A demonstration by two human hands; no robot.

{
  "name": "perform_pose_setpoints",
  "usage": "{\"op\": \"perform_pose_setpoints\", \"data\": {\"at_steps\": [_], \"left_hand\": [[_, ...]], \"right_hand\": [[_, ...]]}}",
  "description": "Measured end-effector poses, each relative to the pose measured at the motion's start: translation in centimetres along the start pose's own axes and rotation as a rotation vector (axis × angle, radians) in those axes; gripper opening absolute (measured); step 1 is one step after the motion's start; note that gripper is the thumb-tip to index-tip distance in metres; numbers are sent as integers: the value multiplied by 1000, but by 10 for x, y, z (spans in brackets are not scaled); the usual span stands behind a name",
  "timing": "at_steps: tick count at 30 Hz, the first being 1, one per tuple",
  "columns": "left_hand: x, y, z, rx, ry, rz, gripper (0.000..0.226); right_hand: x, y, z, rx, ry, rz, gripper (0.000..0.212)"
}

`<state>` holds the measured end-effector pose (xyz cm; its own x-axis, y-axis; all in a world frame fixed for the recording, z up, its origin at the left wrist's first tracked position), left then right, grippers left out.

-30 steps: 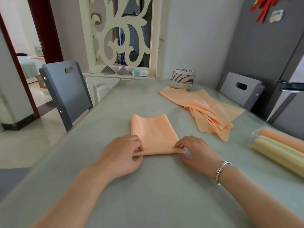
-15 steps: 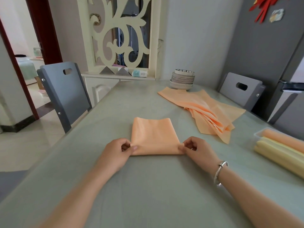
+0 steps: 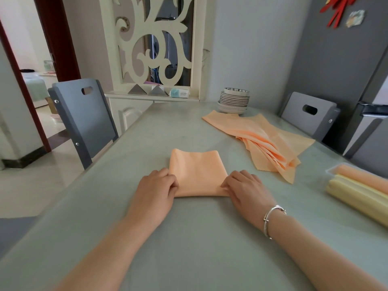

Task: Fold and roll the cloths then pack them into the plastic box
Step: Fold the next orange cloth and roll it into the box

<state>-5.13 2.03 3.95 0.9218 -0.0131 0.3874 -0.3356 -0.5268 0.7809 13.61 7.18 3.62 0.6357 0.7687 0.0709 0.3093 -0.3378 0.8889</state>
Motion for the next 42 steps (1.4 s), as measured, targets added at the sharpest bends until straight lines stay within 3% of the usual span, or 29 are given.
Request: {"op": "perform_pose_setpoints", "data": {"at_steps": [4,7,11,15,19,22,24,30,35,39,42], "left_hand": [[-1,-3,6,-84,-90,-71,13],[-7,-2,4,-77,-51,-58,17],[-19,-2,-1,-77,144,90,8],[-39,-13,0,-122,392,318,13],[-43,-20,1,-136,482,305,15],[-38,-14,1,-77,461,151,23],[-30,-7,0,-19,394,41,26],[1,-1,-2,44,75,-86,6],[-5,2,-1,-40,68,-78,17],[-12,0,0,-148,86,-76,27],[-20,2,0,-145,176,16,16]], "right_hand": [[8,-3,6,-52,-121,-101,29],[17,-4,5,-29,-245,-175,21],[32,-8,12,55,-430,-442,5],[38,-13,23,94,-564,-679,17],[31,-15,21,11,-523,-546,14],[25,-8,14,-30,-431,-260,17],[19,-1,8,-8,-336,-111,19],[-6,1,1,11,-51,46,31],[3,-4,6,-40,-96,-119,35],[15,-3,6,15,-230,-327,20],[23,-4,12,17,-321,-378,12]]}}
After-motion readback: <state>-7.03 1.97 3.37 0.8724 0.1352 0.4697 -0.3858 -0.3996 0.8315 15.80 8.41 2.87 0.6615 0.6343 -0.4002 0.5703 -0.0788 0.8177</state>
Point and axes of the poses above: each hand's wrist, its own z-axis away from the middle knuckle, its own y-axis out of the back of the hand, x = y × z, the point moved 8 cm from there along -z, towards the middle knuckle, and after that the axes turned 11 degrees about y, right-handed, at the moved point
